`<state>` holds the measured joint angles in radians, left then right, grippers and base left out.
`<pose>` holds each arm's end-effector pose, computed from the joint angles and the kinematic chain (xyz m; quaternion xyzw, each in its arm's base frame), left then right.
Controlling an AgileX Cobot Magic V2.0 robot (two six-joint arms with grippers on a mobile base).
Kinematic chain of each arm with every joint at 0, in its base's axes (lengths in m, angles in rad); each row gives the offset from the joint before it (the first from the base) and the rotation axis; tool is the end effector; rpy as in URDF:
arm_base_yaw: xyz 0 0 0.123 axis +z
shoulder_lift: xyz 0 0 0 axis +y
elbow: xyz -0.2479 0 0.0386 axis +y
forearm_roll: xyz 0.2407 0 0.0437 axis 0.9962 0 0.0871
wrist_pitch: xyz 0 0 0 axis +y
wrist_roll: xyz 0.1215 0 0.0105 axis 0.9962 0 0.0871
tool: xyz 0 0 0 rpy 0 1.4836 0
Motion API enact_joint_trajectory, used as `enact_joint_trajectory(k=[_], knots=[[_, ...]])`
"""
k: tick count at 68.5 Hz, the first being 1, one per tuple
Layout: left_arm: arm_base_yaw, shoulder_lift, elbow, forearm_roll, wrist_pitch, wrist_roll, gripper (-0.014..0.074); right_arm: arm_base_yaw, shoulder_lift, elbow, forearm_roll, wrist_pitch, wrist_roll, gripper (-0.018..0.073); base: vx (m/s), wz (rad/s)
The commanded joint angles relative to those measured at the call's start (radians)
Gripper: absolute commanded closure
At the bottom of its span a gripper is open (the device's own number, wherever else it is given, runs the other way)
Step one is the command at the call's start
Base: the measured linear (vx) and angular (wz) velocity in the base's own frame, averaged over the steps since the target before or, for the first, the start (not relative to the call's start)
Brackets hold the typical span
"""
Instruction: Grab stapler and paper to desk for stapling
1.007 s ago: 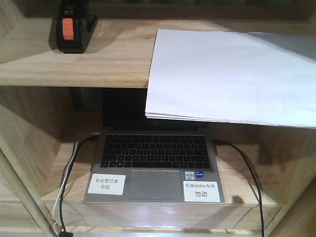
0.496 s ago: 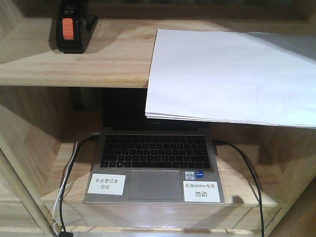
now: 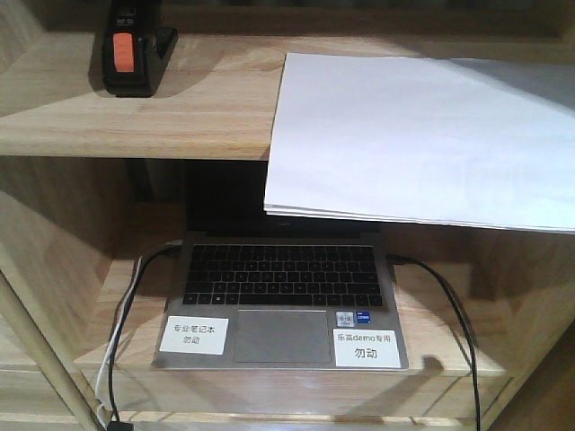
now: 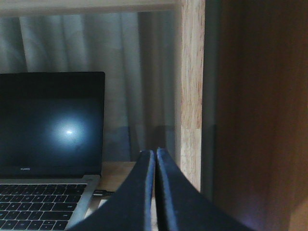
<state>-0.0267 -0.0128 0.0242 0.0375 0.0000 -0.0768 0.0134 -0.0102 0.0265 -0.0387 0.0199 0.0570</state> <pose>0.1144 -0.0031 0.2085 -0.0043 0.6798 -0.0242 0.7330 0.1149 0.0014 0.2049 0.0020 0.6888 0.0112 0.7248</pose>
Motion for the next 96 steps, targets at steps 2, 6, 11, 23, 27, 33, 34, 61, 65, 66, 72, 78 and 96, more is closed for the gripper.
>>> enact_joint_trajectory(k=[2, 6, 11, 23, 27, 33, 34, 61, 65, 66, 72, 78, 96], knots=[[-0.002, -0.015, 0.010, -0.004, -0.271, -0.009, 0.0603, -0.003, -0.010, 0.005, -0.001, -0.078, -0.009, 0.0569, 0.00, 0.00], [-0.002, -0.015, 0.008, -0.004, -0.393, -0.009, 0.0603, -0.003, -0.010, 0.005, -0.001, -0.078, -0.009, 0.0569, 0.00, 0.00], [-0.002, -0.015, -0.016, -0.004, -0.469, -0.009, 0.0603, -0.003, -0.010, 0.005, -0.001, -0.078, -0.009, 0.0569, 0.00, 0.00], [-0.002, 0.008, -0.143, -0.003, -0.404, -0.007, 0.0603, -0.003, -0.010, 0.005, -0.001, -0.078, -0.009, 0.0569, 0.00, 0.00], [-0.002, 0.036, -0.202, -0.001, -0.354, -0.007, 0.0603, -0.003, -0.010, 0.005, -0.001, -0.078, -0.009, 0.0569, 0.00, 0.00], [-0.002, 0.091, -0.285, 0.007, -0.277, -0.007, 0.0603, -0.003, -0.010, 0.005, -0.001, -0.078, -0.009, 0.0569, 0.00, 0.00], [-0.002, 0.100, -0.298, 0.007, -0.264, -0.007, 0.0603, -0.003, -0.010, 0.005, -0.001, -0.078, -0.009, 0.0569, 0.00, 0.00], [-0.002, 0.338, -0.588, 0.006, 0.193, -0.007, 0.0603, -0.003, -0.010, 0.005, -0.001, -0.078, -0.009, 0.0569, 0.00, 0.00], [-0.002, 0.357, -0.609, 0.003, 0.233, -0.007, 0.0603, -0.003, -0.010, 0.005, -0.001, -0.078, -0.009, 0.0569, 0.00, 0.00], [-0.002, 0.360, -0.613, 0.003, 0.237, -0.007, 0.0603, -0.003, -0.010, 0.005, -0.001, -0.078, -0.009, 0.0569, 0.00, 0.00], [-0.002, 0.372, -0.617, -0.004, 0.243, -0.007, 0.0603, -0.003, -0.010, 0.005, -0.001, -0.078, -0.009, 0.0569, 0.00, 0.00], [-0.002, 0.376, -0.617, -0.004, 0.240, -0.007, 0.0603, -0.003, -0.010, 0.005, -0.001, -0.078, -0.009, 0.0569, 0.00, 0.00], [-0.002, 0.376, -0.617, -0.004, 0.240, -0.008, 0.0599, -0.003, -0.010, 0.005, -0.001, -0.078, -0.009, 0.0569, 0.00, 0.00]])
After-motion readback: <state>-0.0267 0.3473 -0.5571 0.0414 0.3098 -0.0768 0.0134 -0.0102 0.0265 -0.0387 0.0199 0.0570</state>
